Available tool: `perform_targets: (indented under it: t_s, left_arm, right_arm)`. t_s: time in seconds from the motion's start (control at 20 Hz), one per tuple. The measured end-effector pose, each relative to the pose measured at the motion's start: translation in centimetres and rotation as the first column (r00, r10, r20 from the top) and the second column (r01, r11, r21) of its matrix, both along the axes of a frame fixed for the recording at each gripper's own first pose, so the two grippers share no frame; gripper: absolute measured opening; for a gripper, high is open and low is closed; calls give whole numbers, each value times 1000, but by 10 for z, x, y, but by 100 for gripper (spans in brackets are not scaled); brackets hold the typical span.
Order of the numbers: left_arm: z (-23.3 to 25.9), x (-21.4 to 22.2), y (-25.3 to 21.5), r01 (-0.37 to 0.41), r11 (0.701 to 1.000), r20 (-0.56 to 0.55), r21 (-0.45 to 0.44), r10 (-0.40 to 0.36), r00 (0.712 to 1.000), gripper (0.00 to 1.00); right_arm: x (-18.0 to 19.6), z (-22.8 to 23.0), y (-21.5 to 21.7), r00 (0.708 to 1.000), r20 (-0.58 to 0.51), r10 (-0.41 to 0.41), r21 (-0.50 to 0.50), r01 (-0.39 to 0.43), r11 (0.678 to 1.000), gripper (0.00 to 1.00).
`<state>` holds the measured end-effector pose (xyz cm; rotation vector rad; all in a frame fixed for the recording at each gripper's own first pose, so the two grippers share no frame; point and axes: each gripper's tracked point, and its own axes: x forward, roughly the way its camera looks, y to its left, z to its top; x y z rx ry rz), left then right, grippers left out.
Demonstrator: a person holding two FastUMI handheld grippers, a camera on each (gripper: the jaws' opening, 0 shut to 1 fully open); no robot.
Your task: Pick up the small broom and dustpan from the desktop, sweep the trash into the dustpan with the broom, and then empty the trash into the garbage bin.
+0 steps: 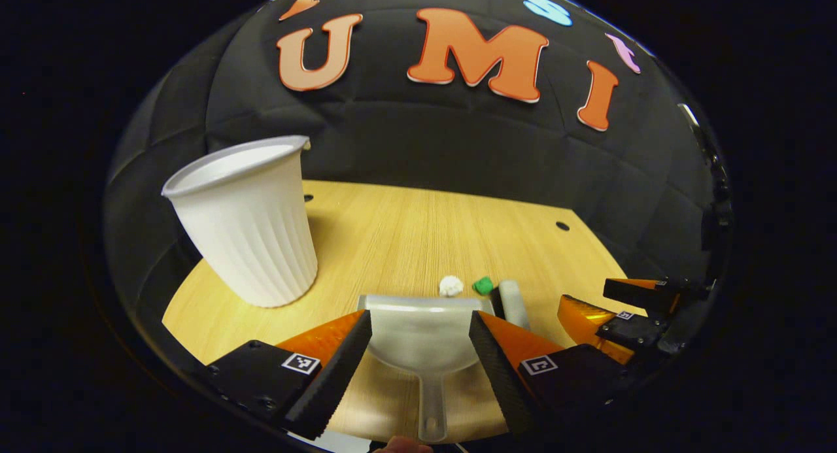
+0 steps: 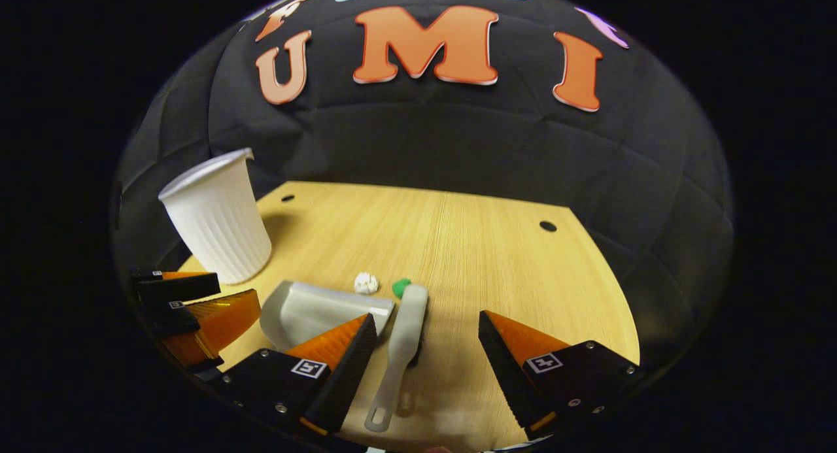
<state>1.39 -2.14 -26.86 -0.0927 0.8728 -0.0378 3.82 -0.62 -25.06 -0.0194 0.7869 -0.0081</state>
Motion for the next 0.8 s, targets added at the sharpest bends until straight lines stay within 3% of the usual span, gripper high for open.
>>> perform_targets:
  t_s: [0.3, 0.65, 0.8]
  left_arm:
    - [-9, -22, -20, -16, 999, -270, -41, 4, 963, 97]
    - [-8, -35, -27, 35, 996, -505, -86, -74, 860, 98]
    - [-18, -30, -24, 17, 996, -581, -85, -63, 812, 98]
  right_arm:
    - [-11, -52, 11, 975, -218, 32, 21, -28, 999, 95]
    - [-14, -91, 20, 919, -387, 77, 5, -81, 997, 95]
    - [-11, -102, 19, 898, -429, 93, 1, -102, 995, 95]
